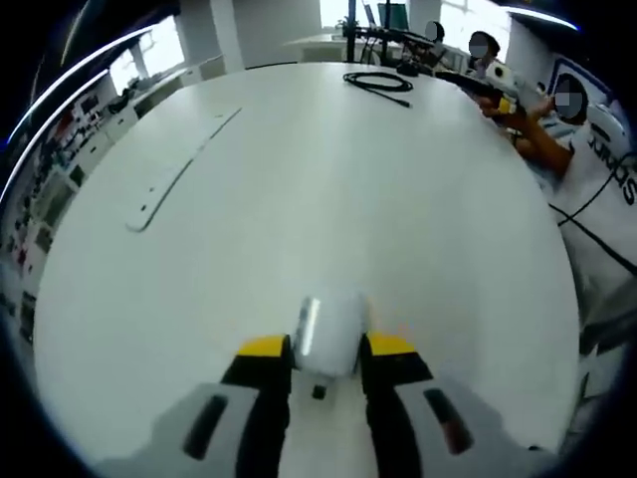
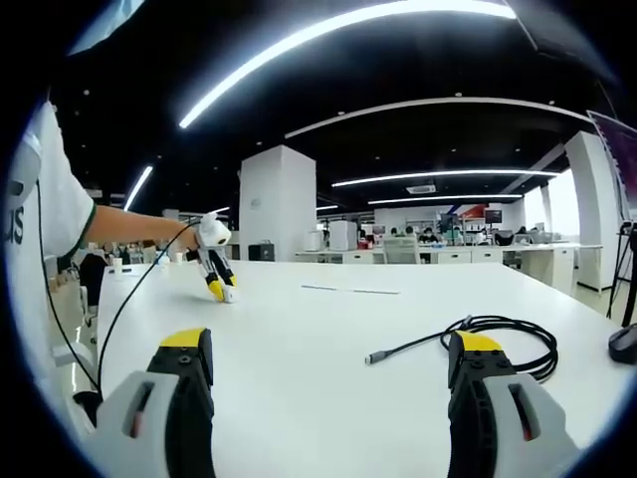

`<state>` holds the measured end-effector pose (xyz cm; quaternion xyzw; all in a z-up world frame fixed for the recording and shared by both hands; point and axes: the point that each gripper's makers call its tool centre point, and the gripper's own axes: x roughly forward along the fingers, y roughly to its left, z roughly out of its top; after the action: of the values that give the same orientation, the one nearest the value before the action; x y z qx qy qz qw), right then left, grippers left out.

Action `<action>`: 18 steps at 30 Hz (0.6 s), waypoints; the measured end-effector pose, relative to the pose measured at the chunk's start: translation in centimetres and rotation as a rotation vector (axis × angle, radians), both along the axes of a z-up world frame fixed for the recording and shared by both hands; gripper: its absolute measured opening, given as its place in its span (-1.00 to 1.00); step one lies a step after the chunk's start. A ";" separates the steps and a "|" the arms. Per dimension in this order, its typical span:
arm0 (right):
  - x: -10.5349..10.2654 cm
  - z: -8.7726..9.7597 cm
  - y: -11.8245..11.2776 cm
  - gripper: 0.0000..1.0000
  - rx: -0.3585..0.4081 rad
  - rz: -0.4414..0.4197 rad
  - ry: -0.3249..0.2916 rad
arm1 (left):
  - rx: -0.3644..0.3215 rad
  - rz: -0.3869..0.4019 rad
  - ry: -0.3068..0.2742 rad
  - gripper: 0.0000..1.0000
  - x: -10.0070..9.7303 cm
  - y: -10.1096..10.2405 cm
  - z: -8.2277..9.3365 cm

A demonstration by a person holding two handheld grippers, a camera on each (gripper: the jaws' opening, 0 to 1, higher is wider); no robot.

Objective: Plug the desk Type‑C cable into the charger adapter.

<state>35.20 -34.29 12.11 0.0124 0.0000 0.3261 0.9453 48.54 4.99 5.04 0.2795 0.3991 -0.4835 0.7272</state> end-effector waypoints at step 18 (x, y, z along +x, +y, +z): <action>-0.4 0.0 0.3 1.00 0.021 0.010 -0.004 | 0.117 -0.055 0.037 -0.49 -0.2 0.2 -0.4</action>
<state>34.76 -33.94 12.13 0.0219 -0.0051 0.3306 0.9435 48.34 5.15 4.68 0.3233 0.4324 -0.4841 0.6886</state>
